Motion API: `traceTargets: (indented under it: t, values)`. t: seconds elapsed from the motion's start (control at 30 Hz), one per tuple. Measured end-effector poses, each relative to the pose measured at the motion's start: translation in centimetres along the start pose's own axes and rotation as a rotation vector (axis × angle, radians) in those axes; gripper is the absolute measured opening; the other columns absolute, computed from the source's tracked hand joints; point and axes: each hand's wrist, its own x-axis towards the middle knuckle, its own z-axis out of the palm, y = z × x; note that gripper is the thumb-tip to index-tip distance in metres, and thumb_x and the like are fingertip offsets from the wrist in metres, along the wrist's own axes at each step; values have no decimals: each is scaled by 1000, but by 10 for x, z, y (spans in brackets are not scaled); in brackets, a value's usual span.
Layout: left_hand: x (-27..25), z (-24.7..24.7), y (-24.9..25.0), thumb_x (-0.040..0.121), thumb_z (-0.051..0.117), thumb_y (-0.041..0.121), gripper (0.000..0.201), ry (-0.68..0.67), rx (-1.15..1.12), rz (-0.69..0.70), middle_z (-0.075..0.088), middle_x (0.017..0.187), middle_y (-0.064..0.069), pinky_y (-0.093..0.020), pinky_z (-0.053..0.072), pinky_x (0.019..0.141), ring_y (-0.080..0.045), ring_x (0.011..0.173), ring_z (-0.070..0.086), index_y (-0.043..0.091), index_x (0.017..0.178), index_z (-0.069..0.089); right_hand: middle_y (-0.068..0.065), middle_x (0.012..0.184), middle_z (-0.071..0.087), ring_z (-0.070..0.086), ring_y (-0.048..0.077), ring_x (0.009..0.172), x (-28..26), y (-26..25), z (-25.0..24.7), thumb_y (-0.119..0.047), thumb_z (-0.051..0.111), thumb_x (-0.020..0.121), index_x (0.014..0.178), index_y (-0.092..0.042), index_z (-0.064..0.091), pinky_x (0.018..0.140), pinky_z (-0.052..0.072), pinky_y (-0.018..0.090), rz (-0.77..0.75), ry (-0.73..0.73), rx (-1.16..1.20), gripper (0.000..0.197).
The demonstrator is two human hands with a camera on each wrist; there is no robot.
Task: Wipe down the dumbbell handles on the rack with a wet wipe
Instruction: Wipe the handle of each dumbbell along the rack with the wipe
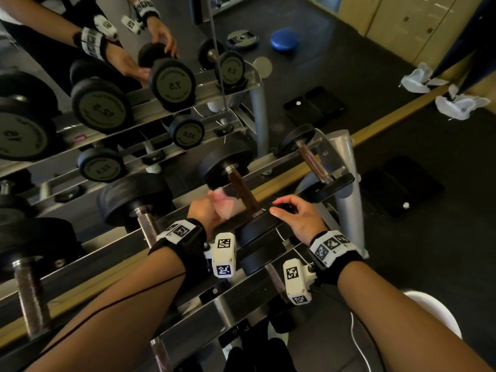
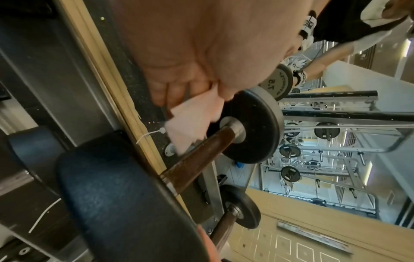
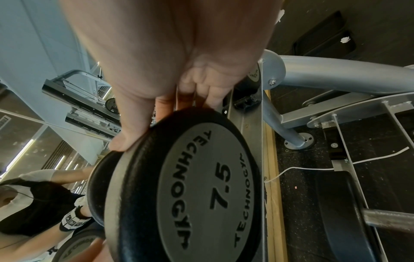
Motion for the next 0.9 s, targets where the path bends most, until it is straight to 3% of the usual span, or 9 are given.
traceTargets:
  t: [0.07,0.13,0.23,0.3,0.43,0.6,0.73,0.83,0.9]
  values:
    - [0,7,2,106,46,29,32,25,-28,57,62,105,-14,-42,50,94,-25,91,61,2,111,64,1,106,68,64,18,102,-1,-1,0,-28,76,83,104,-20,69,94,52,35,2,5,4,24]
    - [-5,20,-3,106,46,26,28,-102,-144,50,67,105,-10,-34,53,88,-19,88,66,6,112,64,4,107,68,64,19,103,-1,-2,1,-25,76,83,105,-17,69,92,52,32,9,10,41,25]
    - [-9,32,-12,102,55,30,38,-227,-116,58,66,126,-19,-45,46,109,-29,117,64,4,129,61,2,104,69,64,14,98,0,0,1,-23,76,83,105,-16,69,74,50,12,2,3,65,24]
    - [-5,29,-19,99,59,36,43,-238,-21,85,67,127,-19,-48,45,110,-31,119,64,5,129,62,-2,102,68,64,10,95,1,1,0,-25,76,83,104,-19,69,65,48,8,7,-14,64,23]
    - [-6,21,-31,97,60,43,40,-293,236,123,70,119,-16,-50,44,110,-30,115,65,11,119,70,-6,99,69,66,12,97,4,3,-1,-27,77,82,100,-25,69,77,49,22,19,-24,48,20]
    - [-17,0,-22,107,43,24,32,-491,442,303,63,133,-11,-51,39,113,-29,125,58,19,131,64,-4,99,69,65,16,99,3,-5,-1,-26,76,83,99,-24,69,94,52,40,13,-29,-46,17]
    - [-30,-11,-11,107,40,16,28,-478,460,500,65,119,-16,-48,47,99,-36,111,60,18,118,66,-3,114,65,57,18,117,2,-23,-1,-15,73,86,112,-21,63,106,42,37,-7,-75,-168,28]
    - [-35,-11,-7,104,45,11,25,-355,525,624,60,93,-6,-41,44,82,-24,88,55,28,93,60,-5,129,59,51,14,125,2,-41,3,-14,75,83,124,-28,58,109,38,36,-69,-142,-271,47]
    - [-38,-10,-6,103,46,12,28,-315,489,654,57,87,-2,-41,41,77,-21,82,52,32,87,58,-6,129,58,50,12,122,5,-52,6,-20,79,79,125,-30,58,105,38,34,-68,-215,-280,51]
